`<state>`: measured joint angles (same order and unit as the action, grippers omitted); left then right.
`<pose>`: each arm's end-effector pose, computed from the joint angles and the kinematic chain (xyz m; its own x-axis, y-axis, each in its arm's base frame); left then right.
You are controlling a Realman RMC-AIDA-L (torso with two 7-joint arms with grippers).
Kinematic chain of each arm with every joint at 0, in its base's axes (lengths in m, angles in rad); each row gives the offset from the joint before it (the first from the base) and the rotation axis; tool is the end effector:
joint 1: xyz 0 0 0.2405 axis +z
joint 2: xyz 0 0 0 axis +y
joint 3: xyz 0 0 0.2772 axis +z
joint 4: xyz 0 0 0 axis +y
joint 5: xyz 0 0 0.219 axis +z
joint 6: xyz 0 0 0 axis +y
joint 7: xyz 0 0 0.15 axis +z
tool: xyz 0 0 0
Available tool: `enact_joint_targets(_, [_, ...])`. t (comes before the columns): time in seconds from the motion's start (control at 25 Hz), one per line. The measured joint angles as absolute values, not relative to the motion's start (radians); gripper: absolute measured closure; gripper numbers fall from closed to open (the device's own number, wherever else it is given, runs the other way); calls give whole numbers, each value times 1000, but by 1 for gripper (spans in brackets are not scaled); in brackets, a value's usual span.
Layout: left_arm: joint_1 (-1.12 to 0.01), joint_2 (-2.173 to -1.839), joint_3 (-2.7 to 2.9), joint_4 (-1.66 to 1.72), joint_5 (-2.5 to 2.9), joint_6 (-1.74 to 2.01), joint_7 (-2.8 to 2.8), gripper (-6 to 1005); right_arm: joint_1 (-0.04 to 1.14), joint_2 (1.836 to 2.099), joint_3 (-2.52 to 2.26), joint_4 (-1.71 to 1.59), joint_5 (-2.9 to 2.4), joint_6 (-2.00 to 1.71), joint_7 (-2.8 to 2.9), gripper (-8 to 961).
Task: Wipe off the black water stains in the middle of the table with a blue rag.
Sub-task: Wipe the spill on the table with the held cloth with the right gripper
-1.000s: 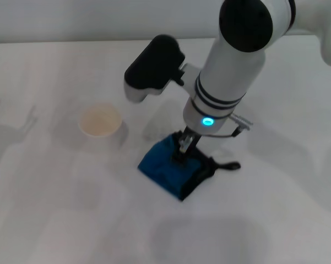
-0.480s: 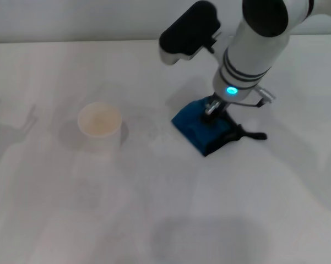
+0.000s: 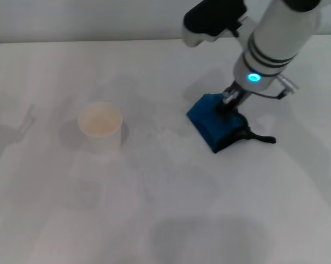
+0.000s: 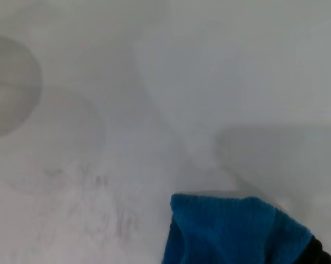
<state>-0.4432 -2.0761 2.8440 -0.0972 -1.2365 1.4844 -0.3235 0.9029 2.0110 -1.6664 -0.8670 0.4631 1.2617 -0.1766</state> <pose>-0.3513 0.3247 0.0065 0.7171 -0.2068 0.6655 0.6058 -0.2871 -0.7420 0.1979 0.4323 -0.0599 0.5700 -0.7833 0.2482 -0.4997 -0.5702 -0.6520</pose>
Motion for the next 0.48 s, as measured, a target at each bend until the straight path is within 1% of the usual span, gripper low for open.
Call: enact_joint_targets(0.48, [-457, -2074, 2844, -105, -1238, 1484, -324, 108, 798, 2006, -1377, -852, 264, 1321, -253, 884])
